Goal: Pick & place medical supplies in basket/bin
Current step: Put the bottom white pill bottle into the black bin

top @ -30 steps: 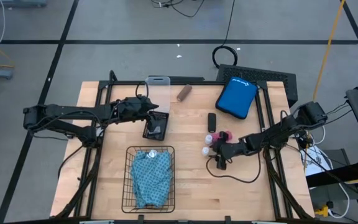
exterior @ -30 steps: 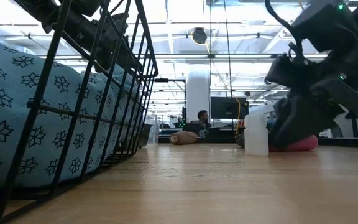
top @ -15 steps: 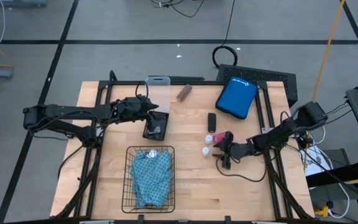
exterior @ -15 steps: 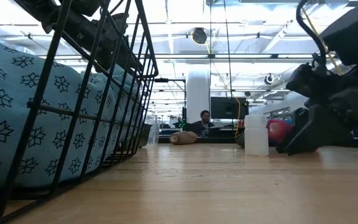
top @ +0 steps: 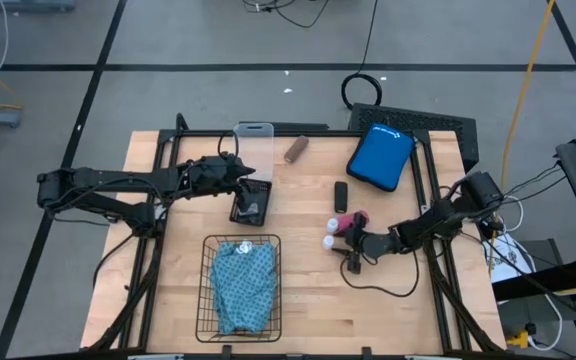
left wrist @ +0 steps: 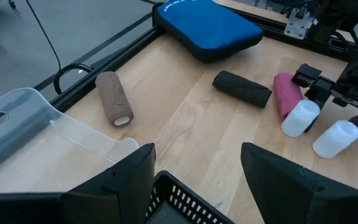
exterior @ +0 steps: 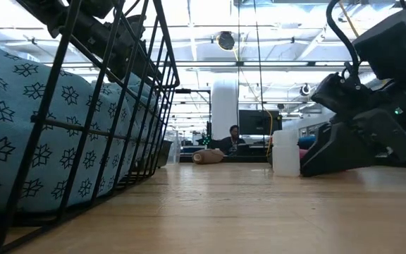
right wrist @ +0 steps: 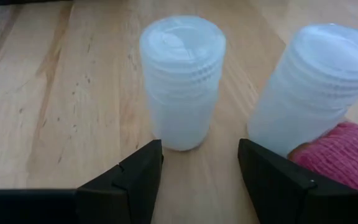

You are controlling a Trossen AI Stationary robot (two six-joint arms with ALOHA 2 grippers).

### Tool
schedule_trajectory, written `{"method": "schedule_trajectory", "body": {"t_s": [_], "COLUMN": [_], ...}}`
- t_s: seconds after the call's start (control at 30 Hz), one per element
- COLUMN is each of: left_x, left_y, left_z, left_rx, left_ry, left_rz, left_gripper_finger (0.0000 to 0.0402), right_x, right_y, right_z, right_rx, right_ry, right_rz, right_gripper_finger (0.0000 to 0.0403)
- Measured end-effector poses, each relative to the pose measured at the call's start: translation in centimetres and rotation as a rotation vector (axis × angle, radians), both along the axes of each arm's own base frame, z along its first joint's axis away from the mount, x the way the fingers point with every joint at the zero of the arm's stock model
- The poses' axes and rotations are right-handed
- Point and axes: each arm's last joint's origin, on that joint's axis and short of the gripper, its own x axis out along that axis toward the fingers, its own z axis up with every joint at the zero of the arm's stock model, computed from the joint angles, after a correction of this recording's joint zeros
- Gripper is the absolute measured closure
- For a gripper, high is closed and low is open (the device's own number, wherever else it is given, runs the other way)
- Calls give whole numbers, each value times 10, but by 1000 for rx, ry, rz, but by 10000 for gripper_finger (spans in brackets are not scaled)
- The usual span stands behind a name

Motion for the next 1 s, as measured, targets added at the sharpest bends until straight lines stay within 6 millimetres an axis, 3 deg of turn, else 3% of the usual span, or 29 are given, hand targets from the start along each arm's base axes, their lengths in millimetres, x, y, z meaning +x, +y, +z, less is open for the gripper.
{"method": "schedule_trajectory", "body": {"t_s": [1.0], "left_x": [1], "left_y": [0], "left_z": [2], "left_rx": [3], "left_ry": [-19], "left_rz": [1], "left_gripper_finger": [156], "right_x": [18], "right_y": [-12], "right_z": [5], "right_rx": [3], "right_ry": [-54], "right_rz": [50], "right_gripper_finger": [200]}}
